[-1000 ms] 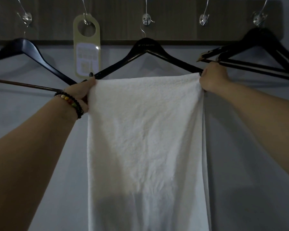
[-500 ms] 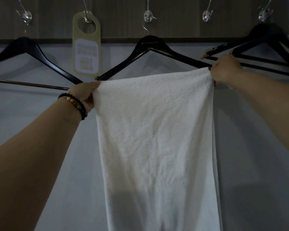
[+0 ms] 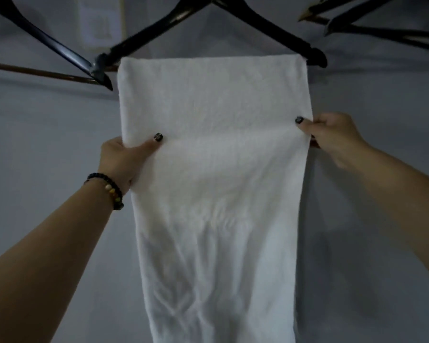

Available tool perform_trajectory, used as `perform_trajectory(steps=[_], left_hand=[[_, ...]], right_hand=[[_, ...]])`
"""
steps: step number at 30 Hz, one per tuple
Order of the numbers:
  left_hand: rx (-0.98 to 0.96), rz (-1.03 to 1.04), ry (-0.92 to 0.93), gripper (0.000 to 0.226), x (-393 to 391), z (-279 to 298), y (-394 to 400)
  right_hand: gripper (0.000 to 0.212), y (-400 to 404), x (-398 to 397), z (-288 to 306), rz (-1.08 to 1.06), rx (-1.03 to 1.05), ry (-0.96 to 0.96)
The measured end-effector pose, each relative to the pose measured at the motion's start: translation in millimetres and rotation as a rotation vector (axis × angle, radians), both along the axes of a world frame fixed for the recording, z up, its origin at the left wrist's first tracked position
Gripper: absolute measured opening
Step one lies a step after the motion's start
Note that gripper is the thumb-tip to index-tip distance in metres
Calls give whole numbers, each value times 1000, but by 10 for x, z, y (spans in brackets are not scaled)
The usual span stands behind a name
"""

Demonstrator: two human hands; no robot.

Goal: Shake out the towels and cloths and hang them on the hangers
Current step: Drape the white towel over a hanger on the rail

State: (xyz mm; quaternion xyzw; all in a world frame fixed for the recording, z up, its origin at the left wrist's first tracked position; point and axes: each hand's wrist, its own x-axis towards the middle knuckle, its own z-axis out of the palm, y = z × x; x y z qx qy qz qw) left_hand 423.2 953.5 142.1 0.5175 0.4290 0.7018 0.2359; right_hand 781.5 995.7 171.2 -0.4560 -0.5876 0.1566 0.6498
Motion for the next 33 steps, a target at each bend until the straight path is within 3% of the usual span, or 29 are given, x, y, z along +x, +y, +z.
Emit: perform_trajectory(steps=[3, 8, 10, 13, 15, 18, 22, 26, 29, 33], left_hand=[[42, 57, 5, 31, 52, -98, 18], [78, 89, 64, 33, 111, -660, 72], [-33, 12, 33, 53, 110, -901, 122], [-141, -99, 16, 34, 194, -1133, 139], [-156, -129, 18, 27, 276, -1217, 134], [-125, -110, -7, 27, 309, -1323, 129], [-89, 8, -53, 35, 321, -1451, 132], [69, 177, -2, 56, 297, -1218, 159], [269, 328, 41, 53, 204, -632, 174], [432, 436, 149, 69, 99, 169, 215]], right_hand=[[57, -7, -3, -102, 31, 30, 63], [12, -19, -97, -732, 119, 1, 67], [15, 22, -77, -966, 66, 55, 182], [13, 78, -89, -1165, 26, 89, 289], [24, 103, -146, -1293, 43, 71, 275], [39, 116, -167, -1513, 26, 50, 238], [39, 79, -58, -1652, -89, 60, 221], [41, -24, -53, -1376, -172, 122, -3], [32, -223, -128, -759, -191, 325, -114], [20, -406, -297, 182, -255, 561, -313]])
